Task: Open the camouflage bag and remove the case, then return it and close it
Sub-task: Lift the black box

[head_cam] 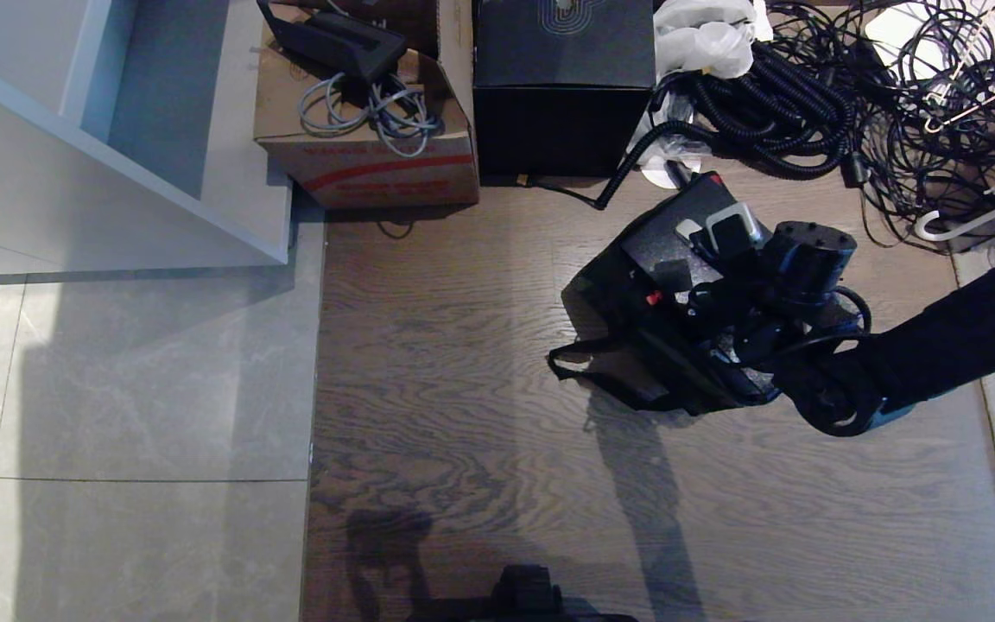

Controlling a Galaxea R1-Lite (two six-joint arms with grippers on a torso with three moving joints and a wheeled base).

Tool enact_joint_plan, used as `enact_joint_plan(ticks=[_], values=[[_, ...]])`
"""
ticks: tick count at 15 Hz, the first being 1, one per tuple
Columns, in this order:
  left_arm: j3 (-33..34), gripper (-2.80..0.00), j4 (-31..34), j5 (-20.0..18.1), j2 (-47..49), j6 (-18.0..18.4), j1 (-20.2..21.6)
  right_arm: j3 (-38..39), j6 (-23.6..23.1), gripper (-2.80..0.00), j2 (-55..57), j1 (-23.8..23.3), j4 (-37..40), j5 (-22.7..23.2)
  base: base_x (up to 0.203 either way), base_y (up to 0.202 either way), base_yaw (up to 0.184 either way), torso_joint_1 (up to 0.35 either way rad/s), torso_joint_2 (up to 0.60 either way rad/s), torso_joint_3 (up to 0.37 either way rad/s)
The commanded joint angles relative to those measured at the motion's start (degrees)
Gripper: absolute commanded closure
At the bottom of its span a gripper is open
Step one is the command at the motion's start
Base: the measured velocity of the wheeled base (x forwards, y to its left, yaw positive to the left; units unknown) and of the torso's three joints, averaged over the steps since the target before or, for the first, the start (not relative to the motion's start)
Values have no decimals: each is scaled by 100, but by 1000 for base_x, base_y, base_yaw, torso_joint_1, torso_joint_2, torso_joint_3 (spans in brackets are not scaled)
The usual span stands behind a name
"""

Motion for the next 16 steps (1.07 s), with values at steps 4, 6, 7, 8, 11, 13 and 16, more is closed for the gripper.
enact_joint_plan(ticks=[4,6,7,8,11,13,16], values=[[0,0,0,2,-9,-3,0,258,-42,0,-877,284,119,-25,0,0,0,0,0,0],[0,0,0,2,-9,-3,0,280,-59,0,-841,263,187,-3,0,0,0,0,0,0],[0,0,0,2,-9,-3,0,349,-4,0,-739,269,193,-12,0,0,0,0,0,0],[0,0,0,2,-9,-3,0,402,97,0,-614,270,175,1,0,0,0,0,0,0],[0,0,0,2,-9,-3,0,172,517,0,-312,280,214,23,0,0,0,0,0,0],[0,0,0,2,-9,-3,0,-20,645,0,-83,280,226,29,0,0,0,0,0,0],[0,0,0,2,-9,-3,0,-220,1150,0,397,280,276,284,0,0,0,0,0,0]])
